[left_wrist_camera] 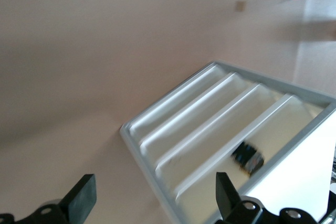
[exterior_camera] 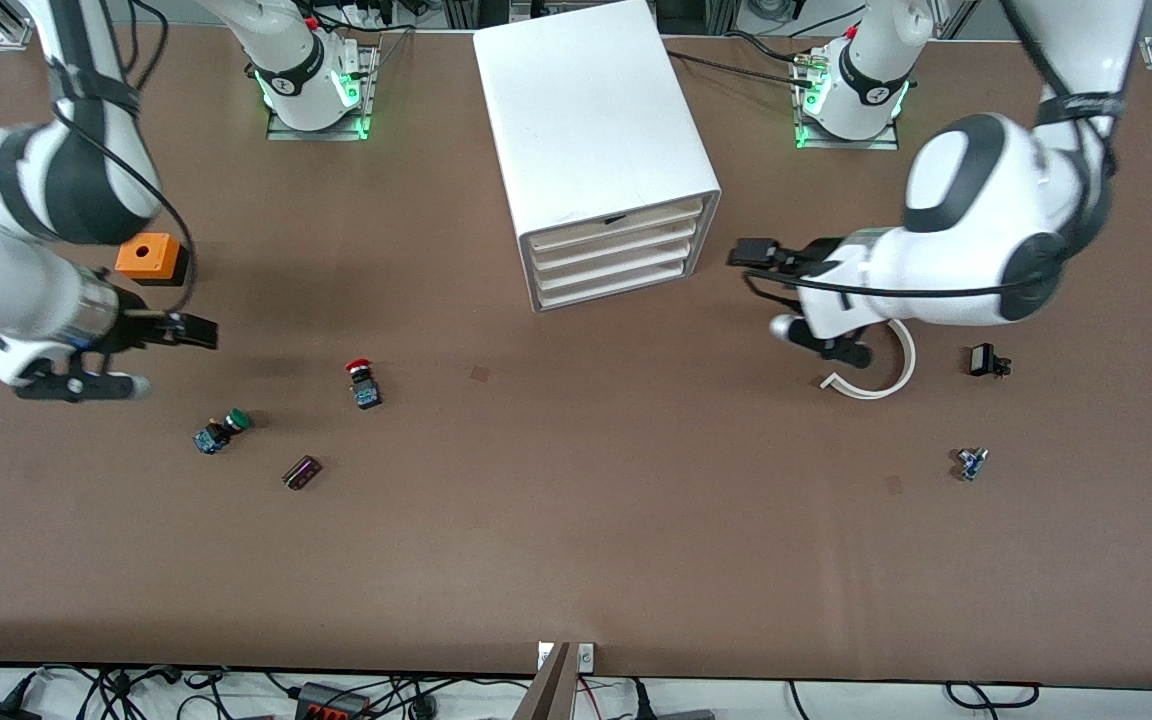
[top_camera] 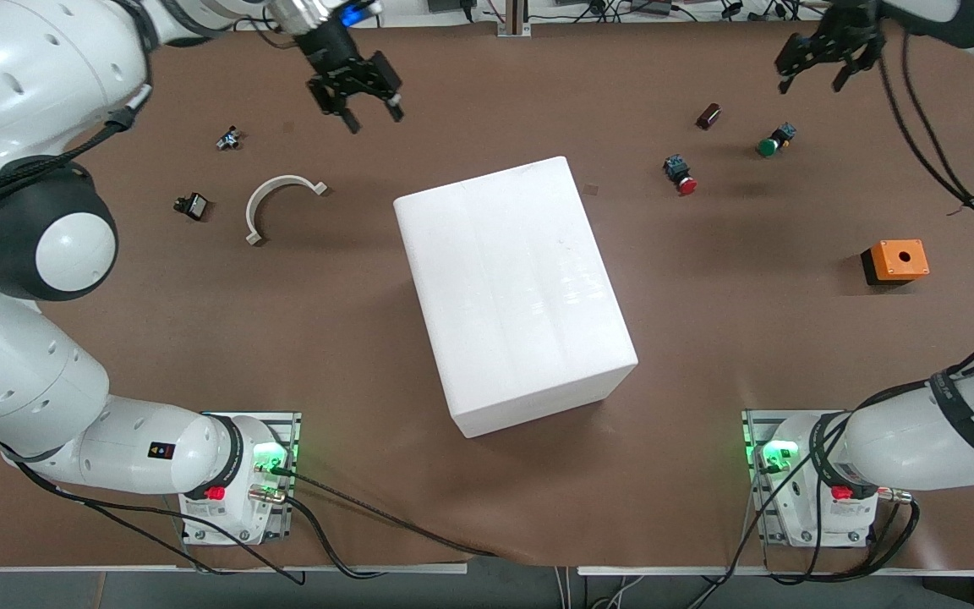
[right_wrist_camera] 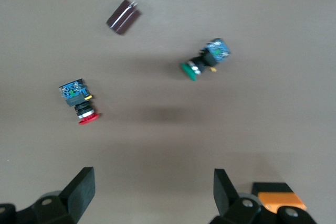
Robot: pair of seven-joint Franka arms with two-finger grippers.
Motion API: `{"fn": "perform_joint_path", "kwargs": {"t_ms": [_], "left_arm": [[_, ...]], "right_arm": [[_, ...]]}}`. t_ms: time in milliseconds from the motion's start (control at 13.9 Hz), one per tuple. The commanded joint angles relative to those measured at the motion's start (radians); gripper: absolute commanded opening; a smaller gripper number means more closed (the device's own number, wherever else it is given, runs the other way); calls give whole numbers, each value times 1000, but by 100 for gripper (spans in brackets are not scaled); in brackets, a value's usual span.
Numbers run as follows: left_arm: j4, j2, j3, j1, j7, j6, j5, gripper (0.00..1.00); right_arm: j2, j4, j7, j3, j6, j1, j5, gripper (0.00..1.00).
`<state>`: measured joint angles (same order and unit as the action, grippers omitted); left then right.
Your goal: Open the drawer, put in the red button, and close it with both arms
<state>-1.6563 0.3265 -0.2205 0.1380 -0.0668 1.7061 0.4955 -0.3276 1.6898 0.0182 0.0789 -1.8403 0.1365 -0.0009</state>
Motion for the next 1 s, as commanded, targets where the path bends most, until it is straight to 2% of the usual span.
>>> {"fn": "perform_joint_path", "kwargs": {"t_ms": [0, 143, 287, 359, 502, 717, 789, 933], "left_arm": [[-31, 66, -30, -15, -227, 122, 75, 100], [-103, 85, -30, -21, -397, 185, 223, 100], [-228, 72, -37, -12, -493, 272, 383, 100], [-288, 63, -77, -18, -540, 324, 450, 100], [-342, 63, -102, -20, -554, 345, 509, 100], [-394, 63, -126, -23, -556, 351, 521, 97], [-410, 60, -132, -28, -570, 349, 523, 94], [-445, 63, -138, -25, -640, 349, 584, 78]], "right_arm": [[-137, -85, -11, 4, -13, 50, 10, 100], [-192, -102, -14, 2, -52, 86, 24, 100], [-235, -102, -102, -2, -94, 116, 24, 100], [-252, -104, -137, -4, -112, 121, 25, 100], [-281, -105, -150, -11, -126, 140, 25, 100], [-315, -104, -152, -18, -166, 176, 22, 100], [-326, -104, -161, -18, -178, 178, 18, 100], [-349, -104, -205, -18, -198, 178, 19, 100]]}}
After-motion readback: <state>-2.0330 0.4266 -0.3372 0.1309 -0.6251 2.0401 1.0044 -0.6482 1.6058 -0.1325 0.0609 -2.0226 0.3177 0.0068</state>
